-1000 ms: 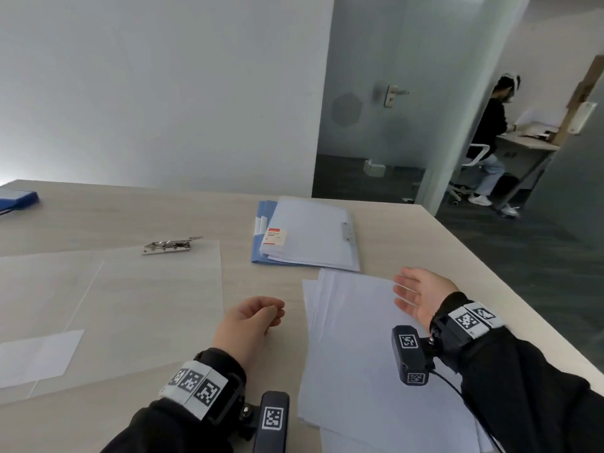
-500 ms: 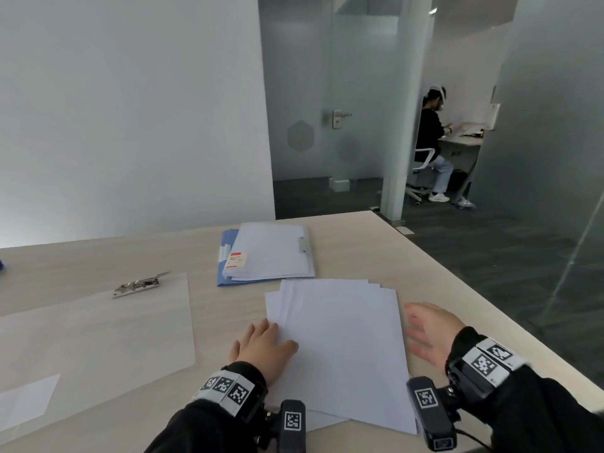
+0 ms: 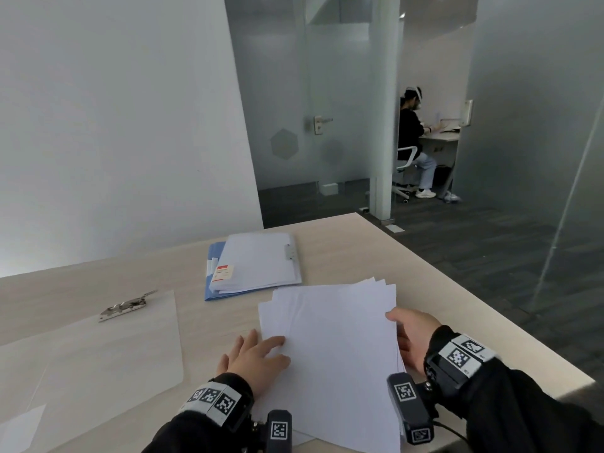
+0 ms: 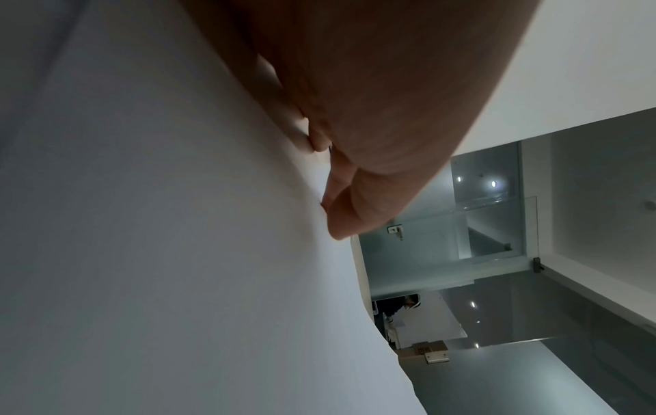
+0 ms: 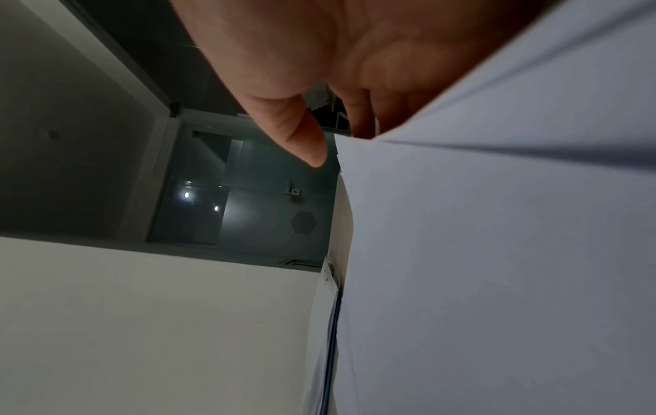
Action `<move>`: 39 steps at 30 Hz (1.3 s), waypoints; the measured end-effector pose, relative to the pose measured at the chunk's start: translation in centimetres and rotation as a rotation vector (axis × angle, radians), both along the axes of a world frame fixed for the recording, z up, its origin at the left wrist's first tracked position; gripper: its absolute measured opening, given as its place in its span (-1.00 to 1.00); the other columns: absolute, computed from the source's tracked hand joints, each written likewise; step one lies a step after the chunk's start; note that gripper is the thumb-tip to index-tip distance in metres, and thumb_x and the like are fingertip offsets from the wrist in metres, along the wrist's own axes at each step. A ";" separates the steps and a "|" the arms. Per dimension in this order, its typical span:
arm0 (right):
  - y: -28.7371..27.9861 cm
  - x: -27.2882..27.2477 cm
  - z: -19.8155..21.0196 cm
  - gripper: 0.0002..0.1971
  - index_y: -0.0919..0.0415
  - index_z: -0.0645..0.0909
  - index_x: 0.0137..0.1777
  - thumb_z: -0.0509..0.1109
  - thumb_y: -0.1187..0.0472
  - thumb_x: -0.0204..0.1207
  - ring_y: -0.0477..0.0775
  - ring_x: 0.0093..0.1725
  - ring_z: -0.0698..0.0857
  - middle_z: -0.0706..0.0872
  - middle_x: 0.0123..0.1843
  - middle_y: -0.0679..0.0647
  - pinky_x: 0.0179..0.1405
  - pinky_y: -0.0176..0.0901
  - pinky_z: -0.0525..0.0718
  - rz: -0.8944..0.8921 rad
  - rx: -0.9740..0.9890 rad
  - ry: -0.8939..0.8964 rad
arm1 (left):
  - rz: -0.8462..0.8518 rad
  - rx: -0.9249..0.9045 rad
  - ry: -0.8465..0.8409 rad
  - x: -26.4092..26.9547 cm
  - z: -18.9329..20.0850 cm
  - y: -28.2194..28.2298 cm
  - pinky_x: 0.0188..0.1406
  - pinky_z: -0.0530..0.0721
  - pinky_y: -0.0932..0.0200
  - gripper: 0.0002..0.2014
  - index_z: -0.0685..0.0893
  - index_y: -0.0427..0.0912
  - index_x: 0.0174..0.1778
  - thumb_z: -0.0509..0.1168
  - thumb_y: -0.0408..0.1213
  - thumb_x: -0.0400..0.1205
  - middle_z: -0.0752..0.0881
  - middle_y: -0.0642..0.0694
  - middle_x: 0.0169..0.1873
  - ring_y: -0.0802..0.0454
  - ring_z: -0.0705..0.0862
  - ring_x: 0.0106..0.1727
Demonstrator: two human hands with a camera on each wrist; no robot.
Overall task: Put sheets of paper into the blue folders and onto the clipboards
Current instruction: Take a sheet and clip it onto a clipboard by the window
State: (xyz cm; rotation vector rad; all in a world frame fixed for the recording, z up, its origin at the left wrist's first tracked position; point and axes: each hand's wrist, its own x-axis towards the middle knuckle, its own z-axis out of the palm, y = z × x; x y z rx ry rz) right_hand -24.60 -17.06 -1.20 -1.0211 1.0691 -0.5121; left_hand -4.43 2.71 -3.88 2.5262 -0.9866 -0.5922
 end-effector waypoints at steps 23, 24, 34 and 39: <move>0.2 -0.4 5.8 -0.80 0.18 0.78 0.06 0.35 0.37 0.58 0.29 0.08 0.80 0.85 0.07 0.22 0.17 0.21 0.70 0.068 -0.478 -0.431 | 0.125 -0.940 0.415 -0.7 6.4 -1.6 -0.03 0.70 0.09 -0.81 0.70 -0.02 0.14 0.32 -0.27 0.64 0.85 0.07 -0.06 0.14 0.77 -0.07; 0.3 -0.3 6.3 -0.81 0.18 0.78 0.06 0.35 0.36 0.58 0.29 0.07 0.80 0.84 0.08 0.23 0.15 0.21 0.70 0.057 -0.474 -0.481 | 0.124 -1.005 0.434 -1.0 7.3 -1.7 -0.10 0.69 0.08 -0.86 0.74 -0.05 0.04 0.30 -0.29 0.66 0.85 0.08 -0.18 0.11 0.76 -0.16; 0.6 -1.1 4.7 -0.23 0.19 0.81 0.00 0.74 -0.26 -0.20 0.24 0.01 0.83 0.86 0.04 0.25 -0.09 0.01 0.78 0.150 -0.495 -0.558 | 0.065 -1.076 0.479 -3.4 6.6 -1.5 0.06 0.68 0.11 -0.78 0.76 -0.13 0.06 0.19 -0.26 0.73 0.85 0.00 -0.05 0.07 0.76 -0.01; 1.0 -1.2 3.5 -0.15 0.20 0.78 0.06 0.74 -0.28 -0.24 0.23 0.05 0.83 0.86 0.04 0.20 0.06 0.09 0.74 0.161 -0.485 -0.505 | 0.071 -1.063 0.508 -4.5 5.4 -1.8 0.06 0.70 0.08 -0.76 0.75 -0.08 0.12 0.16 -0.25 0.74 0.85 -0.03 0.02 0.04 0.79 0.06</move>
